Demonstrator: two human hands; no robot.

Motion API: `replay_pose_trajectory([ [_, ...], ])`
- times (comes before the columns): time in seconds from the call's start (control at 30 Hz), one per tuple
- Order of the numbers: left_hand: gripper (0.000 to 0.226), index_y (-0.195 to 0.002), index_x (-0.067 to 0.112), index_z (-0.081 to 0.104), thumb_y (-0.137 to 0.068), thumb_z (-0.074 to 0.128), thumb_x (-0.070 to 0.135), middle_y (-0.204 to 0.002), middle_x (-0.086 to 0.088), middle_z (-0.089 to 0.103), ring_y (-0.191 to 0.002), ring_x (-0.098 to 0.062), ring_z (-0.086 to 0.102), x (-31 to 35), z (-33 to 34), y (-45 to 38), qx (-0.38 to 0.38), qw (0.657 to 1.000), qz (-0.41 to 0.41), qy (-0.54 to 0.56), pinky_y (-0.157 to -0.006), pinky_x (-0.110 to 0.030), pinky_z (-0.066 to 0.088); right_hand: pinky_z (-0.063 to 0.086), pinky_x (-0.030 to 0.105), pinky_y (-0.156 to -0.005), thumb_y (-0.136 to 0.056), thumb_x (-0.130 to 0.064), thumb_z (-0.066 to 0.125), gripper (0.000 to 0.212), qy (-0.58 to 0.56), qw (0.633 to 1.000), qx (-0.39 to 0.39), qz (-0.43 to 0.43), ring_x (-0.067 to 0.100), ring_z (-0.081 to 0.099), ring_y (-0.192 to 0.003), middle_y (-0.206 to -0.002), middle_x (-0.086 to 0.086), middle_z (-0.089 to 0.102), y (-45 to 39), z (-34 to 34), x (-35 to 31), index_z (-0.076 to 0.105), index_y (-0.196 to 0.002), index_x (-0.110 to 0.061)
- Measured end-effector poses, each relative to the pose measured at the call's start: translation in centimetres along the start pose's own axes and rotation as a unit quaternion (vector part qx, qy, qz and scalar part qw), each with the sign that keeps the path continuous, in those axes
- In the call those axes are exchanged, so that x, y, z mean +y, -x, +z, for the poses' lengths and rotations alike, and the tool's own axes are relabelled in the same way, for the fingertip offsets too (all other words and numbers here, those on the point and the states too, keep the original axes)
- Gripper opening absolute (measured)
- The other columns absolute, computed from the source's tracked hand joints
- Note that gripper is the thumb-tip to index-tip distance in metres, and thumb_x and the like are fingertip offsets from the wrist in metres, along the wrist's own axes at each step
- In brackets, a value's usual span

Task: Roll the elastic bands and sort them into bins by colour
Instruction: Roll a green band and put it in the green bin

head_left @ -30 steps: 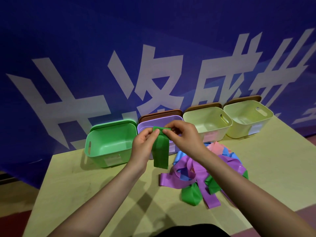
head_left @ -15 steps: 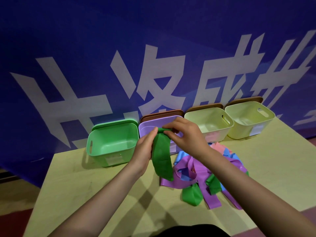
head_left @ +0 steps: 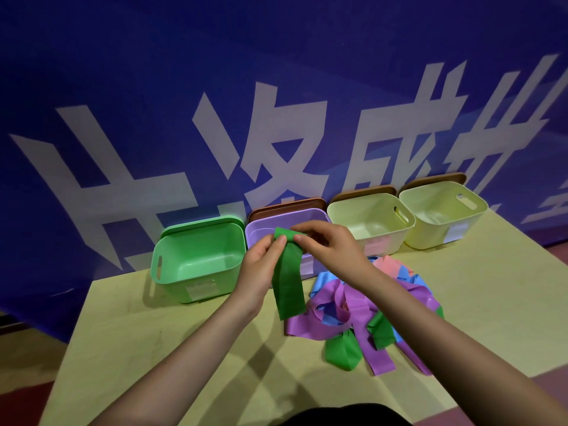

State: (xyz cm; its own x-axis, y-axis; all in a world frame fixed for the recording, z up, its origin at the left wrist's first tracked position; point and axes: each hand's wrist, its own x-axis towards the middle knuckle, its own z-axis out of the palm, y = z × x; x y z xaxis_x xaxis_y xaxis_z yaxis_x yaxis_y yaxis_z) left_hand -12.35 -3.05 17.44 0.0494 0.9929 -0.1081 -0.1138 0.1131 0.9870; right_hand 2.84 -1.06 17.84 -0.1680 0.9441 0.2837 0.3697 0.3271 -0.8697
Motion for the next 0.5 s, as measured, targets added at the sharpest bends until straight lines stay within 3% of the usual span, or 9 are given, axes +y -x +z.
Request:
replay_pose_trajectory([
  [0.13, 0.018, -0.094, 0.018, 0.070, -0.095, 0.055, 0.027, -0.087, -0.007, 0.069, -0.079, -0.019, 0.062, -0.14, -0.01, -0.12, 0.014, 1.000, -0.016, -0.020, -0.068, -0.030, 0.049, 0.049, 0.017, -0.070, -0.088, -0.017, 0.067, 0.007, 0.006, 1.000, 0.015, -0.006, 0.006, 0.064, -0.074, -0.080, -0.011, 0.068, -0.17, 0.22, 0.08, 0.070, -0.093, -0.021],
  [0.3, 0.021, -0.092, 0.011, 0.070, -0.094, 0.057, 0.027, -0.087, -0.012, 0.067, -0.079, -0.022, 0.059, -0.29, -0.03, -0.34, 0.020, 0.999, -0.017, -0.027, -0.069, -0.031, 0.046, 0.048, 0.019, -0.066, -0.088, -0.013, 0.066, 0.006, 0.003, 0.999, 0.035, -0.005, 0.008, 0.060, -0.070, -0.077, -0.008, 0.065, -0.22, 0.54, 0.38, 0.067, -0.087, -0.019],
  [0.5, 0.016, -0.092, 0.008, 0.069, -0.094, 0.056, 0.017, -0.081, -0.006, 0.069, -0.076, -0.017, 0.062, -0.01, 0.00, -0.36, 0.007, 0.999, -0.042, 0.034, -0.073, -0.030, 0.047, 0.036, 0.011, -0.064, -0.088, -0.020, 0.061, 0.010, 0.175, 0.970, 0.080, -0.147, 0.001, 0.044, -0.068, -0.080, -0.014, 0.052, 0.07, 0.72, 0.49, 0.068, -0.091, -0.013],
])
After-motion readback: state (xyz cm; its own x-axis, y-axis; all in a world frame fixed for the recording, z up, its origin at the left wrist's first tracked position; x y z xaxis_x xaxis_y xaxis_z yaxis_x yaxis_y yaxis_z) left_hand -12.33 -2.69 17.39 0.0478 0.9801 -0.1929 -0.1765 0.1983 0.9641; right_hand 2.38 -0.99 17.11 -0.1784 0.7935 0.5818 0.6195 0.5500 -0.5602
